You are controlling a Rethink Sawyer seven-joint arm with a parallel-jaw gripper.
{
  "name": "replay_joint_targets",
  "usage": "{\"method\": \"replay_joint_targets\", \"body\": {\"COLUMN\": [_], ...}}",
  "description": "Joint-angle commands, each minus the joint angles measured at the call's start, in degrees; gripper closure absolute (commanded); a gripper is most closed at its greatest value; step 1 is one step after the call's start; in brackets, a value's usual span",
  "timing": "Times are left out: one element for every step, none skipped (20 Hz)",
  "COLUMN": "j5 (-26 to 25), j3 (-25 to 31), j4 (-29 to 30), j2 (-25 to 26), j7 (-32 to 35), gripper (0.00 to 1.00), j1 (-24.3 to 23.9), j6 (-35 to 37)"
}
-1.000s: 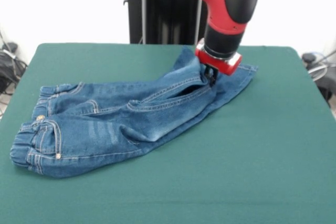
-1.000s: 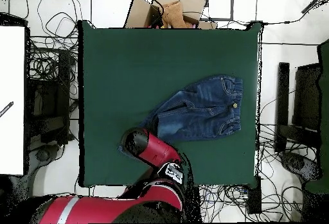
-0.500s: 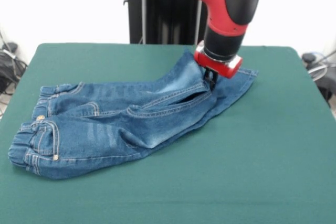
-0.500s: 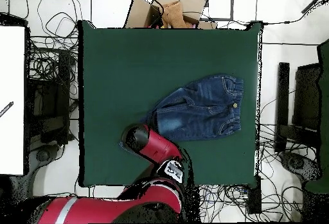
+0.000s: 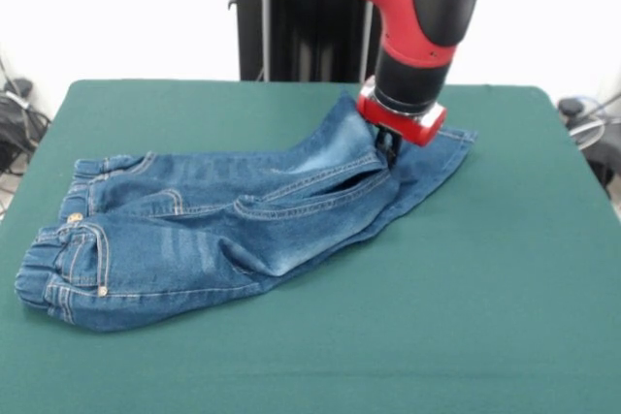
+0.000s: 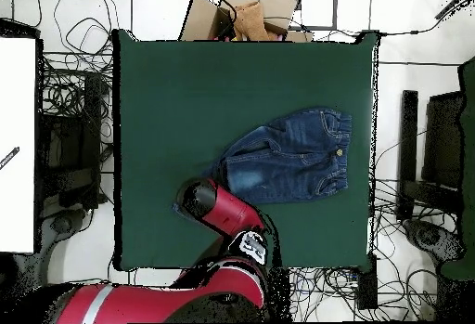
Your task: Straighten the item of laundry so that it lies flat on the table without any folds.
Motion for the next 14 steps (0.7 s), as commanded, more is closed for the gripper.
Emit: {"method": "replay_joint_targets", "body": {"j5": [4.02,3.94,3.92,3.99,4.11,4.23,4.5,4.77,5.31,5.72,6.2,6.58,7.2,7.59], "j3": [3.06,3.02,2.9,2.86,2.42,1.99,1.5,1.12,0.53,0.14,-0.13,-0.22,-0.47,-0.71], "j4": [-6.08,-6.36,-6.54,-6.47,-6.87,-7.27,-7.84,-8.32,-8.99,-9.37,-9.83,-10.13,-10.49,-10.87], "j2": [-1.29,-1.26,-1.18,-1.17,-1.0,-0.83,-0.59,-0.36,0.02,0.25,0.52,0.68,0.94,1.22], "j7": [14.5,14.25,14.18,14.3,14.37,14.43,14.67,14.91,15.49,15.98,16.46,16.75,17.23,17.45], "gripper": [1.0,1.0,1.0,1.0,1.0,1.0,1.0,1.0,1.0,1.0,1.0,1.0,1.0,1.0], "j1": [-2.2,-2.48,-2.47,-2.4,-2.1,-1.79,-1.43,-1.0,-0.45,-0.03,0.24,0.3,0.51,0.65], "j6": [-2.12,-1.82,-1.71,-1.68,-1.09,-0.51,0.23,0.76,1.33,1.5,1.71,1.73,1.77,1.79]}}
